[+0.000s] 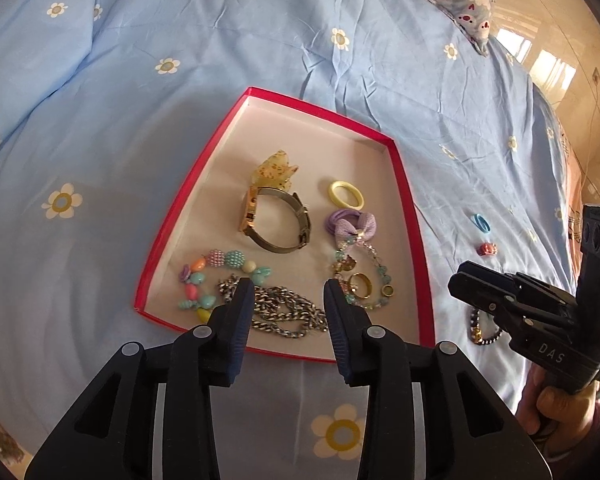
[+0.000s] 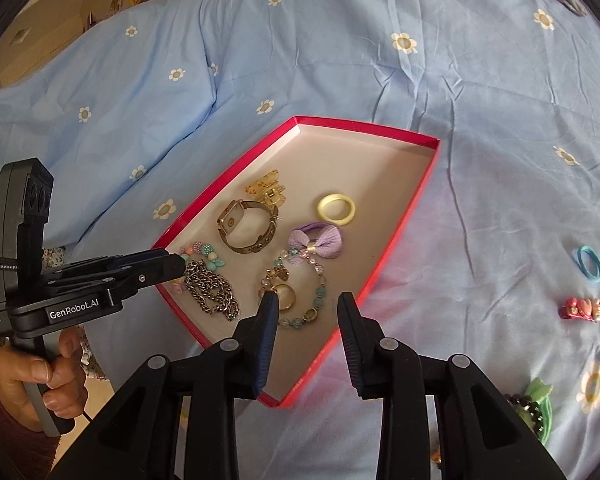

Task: Organize jewelry
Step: 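Withdraw both tools and move to the black bead bracelet and green hair tie, then grasp the black bead bracelet with the left tool while the right tool grasps the green hair tie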

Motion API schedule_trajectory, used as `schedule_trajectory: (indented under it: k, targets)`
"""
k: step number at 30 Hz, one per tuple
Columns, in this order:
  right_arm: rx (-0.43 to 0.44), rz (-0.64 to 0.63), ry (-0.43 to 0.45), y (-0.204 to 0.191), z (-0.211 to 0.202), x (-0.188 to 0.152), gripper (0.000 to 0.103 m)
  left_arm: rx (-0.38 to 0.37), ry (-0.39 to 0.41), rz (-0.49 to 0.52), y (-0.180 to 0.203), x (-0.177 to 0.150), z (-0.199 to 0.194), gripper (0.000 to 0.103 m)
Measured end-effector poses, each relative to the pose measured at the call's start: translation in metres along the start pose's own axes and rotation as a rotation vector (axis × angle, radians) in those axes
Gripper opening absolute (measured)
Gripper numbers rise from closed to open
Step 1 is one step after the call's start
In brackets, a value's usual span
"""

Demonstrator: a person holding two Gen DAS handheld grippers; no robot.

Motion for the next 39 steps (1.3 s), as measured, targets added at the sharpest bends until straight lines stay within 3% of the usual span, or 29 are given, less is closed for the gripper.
schedule_trajectory:
  k: [7,20,29,39]
  targets:
    - [-0.064,0.085,0.019,0.048,-0.027,-0.012,0.036,-0.049,-0.018,0.050,0.038,-0.003,0.006,0.041]
    - [-0.168,0.232,0.022,0.130,-0.059,-0.048,0.040,-0.122,-0.099,0.148,0.101,-0.026,0.032,0.041]
    - [-0.201,0.290,0.023,0.162,-0.069,-0.065,0.040,-0.168,-0.157,0.229,0.146,-0.039,0.054,0.041]
    - [-0.191,0.315,0.011,0.172,-0.069,-0.075,0.040,-0.208,-0.227,0.279,0.174,-0.054,0.083,0.041]
Point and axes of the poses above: each gripper's, at about its wrist camera, not at the fingertips, and z roughly the way its jaws point, y to its right, x to its top, the point moved 9 cm from there along z, roughly the way its jaws point, and after that the axes turned 9 degrees about -x, right-handed, at the moved point
